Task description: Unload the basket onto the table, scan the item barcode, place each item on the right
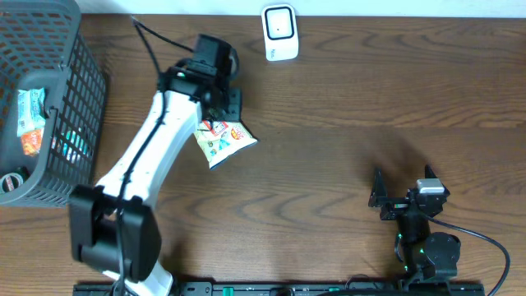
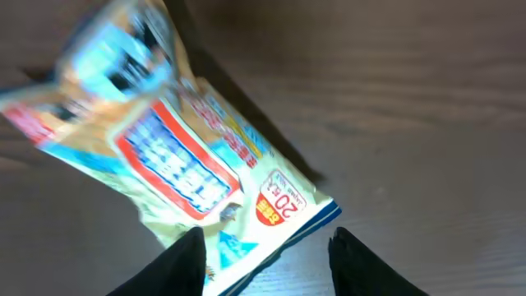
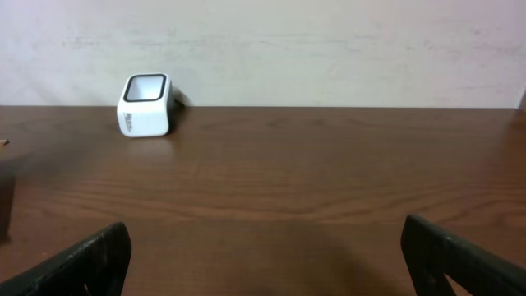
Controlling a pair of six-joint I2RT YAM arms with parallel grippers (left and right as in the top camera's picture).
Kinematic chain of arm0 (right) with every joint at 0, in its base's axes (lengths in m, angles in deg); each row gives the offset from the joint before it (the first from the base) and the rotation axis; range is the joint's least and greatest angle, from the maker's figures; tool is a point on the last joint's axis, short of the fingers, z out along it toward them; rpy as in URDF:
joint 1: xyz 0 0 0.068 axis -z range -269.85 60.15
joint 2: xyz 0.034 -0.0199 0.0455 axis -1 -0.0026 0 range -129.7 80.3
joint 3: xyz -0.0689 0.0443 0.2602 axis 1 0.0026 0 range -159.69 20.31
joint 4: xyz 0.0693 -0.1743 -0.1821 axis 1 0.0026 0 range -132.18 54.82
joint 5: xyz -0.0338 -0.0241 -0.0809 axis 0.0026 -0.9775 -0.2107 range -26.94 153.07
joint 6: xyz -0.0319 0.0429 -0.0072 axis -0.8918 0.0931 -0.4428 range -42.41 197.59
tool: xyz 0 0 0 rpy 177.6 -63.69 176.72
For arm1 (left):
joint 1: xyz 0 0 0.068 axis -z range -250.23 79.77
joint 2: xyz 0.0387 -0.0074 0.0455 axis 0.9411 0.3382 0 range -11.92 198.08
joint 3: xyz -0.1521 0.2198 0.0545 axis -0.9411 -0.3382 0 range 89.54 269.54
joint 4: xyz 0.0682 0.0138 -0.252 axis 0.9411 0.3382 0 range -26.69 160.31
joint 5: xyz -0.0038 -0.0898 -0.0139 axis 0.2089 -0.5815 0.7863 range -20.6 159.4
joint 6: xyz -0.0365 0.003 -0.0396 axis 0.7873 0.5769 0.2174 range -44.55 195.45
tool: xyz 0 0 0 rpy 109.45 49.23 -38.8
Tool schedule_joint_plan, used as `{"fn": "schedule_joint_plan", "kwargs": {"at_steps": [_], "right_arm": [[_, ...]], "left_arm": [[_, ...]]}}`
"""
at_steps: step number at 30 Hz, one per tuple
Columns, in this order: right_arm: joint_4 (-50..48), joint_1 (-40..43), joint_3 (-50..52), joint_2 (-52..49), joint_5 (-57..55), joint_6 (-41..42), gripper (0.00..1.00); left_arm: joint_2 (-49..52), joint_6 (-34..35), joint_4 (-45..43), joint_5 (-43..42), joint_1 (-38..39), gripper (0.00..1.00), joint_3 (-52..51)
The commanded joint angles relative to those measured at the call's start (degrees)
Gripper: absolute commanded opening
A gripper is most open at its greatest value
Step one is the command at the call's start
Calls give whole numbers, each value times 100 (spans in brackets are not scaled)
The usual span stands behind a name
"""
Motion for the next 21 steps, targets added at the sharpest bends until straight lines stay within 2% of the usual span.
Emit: {"fn": "schedule_joint_plan", "kwargs": {"at_steps": [1,7,13,16,21], "right_arm": [[26,-17,7,37,33,61,99],[26,-17,7,37,33,61,99],[26,-17,7,37,33,61,99],[26,-17,7,37,33,61,99],[26,-17,9,37,33,61,99]], "left_arm": [[439,269,26,-57,37,45,-125],[1228,310,-4,66,33,45,-125],[1899,192,131,1154,17,44,-125],[1923,-87,280,1156,17,37,-120],[1611,-590,841,1335,11,36,9]]}}
